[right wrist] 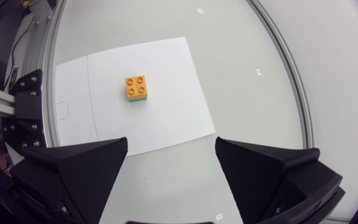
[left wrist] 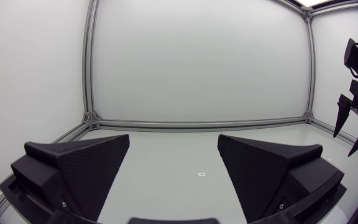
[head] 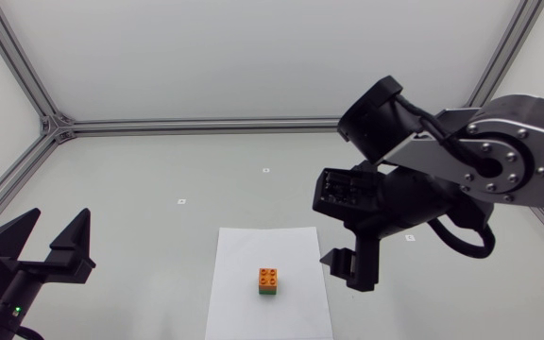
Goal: Pick up the orange 2x2 brick with the right arm and stack it on top of the green 2x2 brick in the center
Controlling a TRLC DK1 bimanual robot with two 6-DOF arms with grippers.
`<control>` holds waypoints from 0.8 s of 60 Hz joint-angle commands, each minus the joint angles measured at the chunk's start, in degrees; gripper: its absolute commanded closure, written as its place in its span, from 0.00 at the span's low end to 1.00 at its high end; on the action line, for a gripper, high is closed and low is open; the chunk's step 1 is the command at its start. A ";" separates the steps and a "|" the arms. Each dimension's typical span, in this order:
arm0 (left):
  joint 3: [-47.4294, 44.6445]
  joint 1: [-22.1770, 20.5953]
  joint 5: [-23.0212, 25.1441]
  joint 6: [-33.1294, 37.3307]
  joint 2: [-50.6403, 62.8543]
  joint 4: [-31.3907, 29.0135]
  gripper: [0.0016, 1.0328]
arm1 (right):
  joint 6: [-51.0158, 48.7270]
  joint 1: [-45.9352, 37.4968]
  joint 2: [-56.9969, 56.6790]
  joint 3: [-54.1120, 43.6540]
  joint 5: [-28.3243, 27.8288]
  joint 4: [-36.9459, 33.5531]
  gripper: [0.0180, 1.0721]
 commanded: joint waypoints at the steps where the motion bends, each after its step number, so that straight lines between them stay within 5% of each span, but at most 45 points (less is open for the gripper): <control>1: -2.35 -0.04 0.16 0.33 -0.23 -0.65 0.04 | 1.58 -4.20 -5.18 -4.03 -0.14 2.33 0.05; 22: -2.35 -0.04 0.16 0.33 -0.23 -0.65 0.04 | 3.86 -22.48 -21.09 -13.43 -0.05 10.68 0.05; 48: -2.35 -0.04 0.16 0.33 -0.23 -0.65 0.04 | 4.30 -34.08 -39.28 -27.93 0.74 24.30 0.05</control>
